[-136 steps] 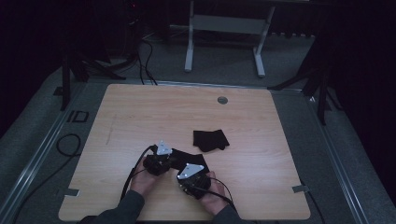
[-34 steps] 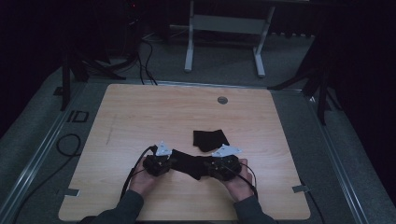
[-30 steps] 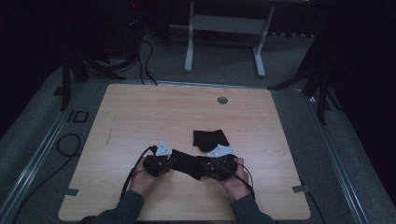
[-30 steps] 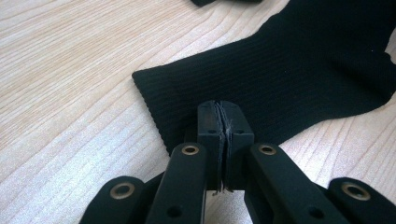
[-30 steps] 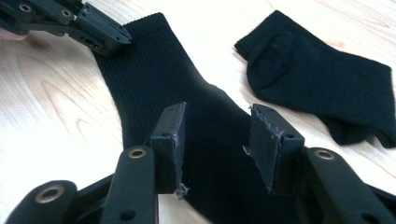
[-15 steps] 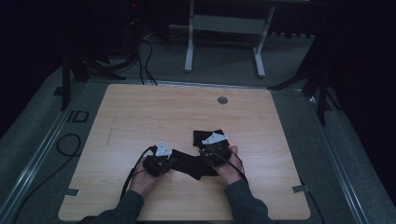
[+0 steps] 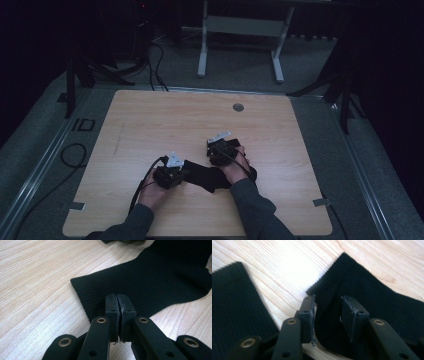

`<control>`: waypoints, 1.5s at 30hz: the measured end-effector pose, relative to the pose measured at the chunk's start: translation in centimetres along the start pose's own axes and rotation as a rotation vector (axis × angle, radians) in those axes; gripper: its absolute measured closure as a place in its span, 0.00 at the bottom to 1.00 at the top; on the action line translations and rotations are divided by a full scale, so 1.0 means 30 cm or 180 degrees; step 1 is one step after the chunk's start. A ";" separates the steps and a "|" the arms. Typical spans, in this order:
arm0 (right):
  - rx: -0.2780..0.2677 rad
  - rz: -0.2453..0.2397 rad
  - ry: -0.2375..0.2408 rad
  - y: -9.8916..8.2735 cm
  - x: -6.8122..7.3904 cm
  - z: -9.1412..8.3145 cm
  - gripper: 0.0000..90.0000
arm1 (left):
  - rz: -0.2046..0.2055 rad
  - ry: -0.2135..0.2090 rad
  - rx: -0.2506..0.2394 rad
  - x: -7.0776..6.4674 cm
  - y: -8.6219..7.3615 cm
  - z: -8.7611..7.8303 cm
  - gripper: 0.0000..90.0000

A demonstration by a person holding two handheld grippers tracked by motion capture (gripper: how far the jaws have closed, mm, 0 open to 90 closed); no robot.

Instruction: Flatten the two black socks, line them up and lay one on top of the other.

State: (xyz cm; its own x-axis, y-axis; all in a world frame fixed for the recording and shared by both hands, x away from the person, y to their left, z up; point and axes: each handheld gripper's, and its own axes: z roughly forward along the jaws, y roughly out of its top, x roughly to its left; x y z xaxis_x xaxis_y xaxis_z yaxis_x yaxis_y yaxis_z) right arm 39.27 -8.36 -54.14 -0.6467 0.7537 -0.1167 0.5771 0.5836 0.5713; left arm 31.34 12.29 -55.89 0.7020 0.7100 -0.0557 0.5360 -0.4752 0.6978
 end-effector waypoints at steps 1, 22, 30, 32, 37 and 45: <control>0.0010 0.0012 -0.0003 0.001 -0.002 0.001 0.74 | -0.0001 0.0001 -0.0001 0.000 0.000 0.000 0.98; -0.0050 0.0331 0.0418 0.036 0.026 -0.052 0.96 | 0.0001 0.0006 -0.0009 0.000 0.000 0.001 0.98; -0.0250 0.0406 0.0561 0.045 -0.003 -0.117 0.96 | -0.0007 0.0004 -0.0015 0.000 -0.001 0.001 0.98; -0.0289 0.0437 0.0575 0.046 -0.013 -0.131 0.96 | -0.0008 0.0004 -0.0016 -0.001 -0.001 0.001 0.98; -0.0432 0.0523 0.0582 0.041 -0.052 -0.185 0.96 | -0.0008 0.0005 -0.0011 0.000 -0.001 0.000 0.98; -0.0550 0.0698 0.0476 0.007 -0.153 -0.261 0.96 | -0.0008 0.0005 -0.0013 0.000 -0.001 0.001 0.98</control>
State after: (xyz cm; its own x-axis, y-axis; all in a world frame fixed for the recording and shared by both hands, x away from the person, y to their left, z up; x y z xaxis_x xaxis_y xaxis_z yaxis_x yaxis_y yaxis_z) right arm 38.47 -14.07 -47.13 -0.5899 0.7956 0.1380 0.6260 0.3426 0.7006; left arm 31.32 12.28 -55.92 0.6999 0.7120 -0.0562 0.5358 -0.4714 0.7005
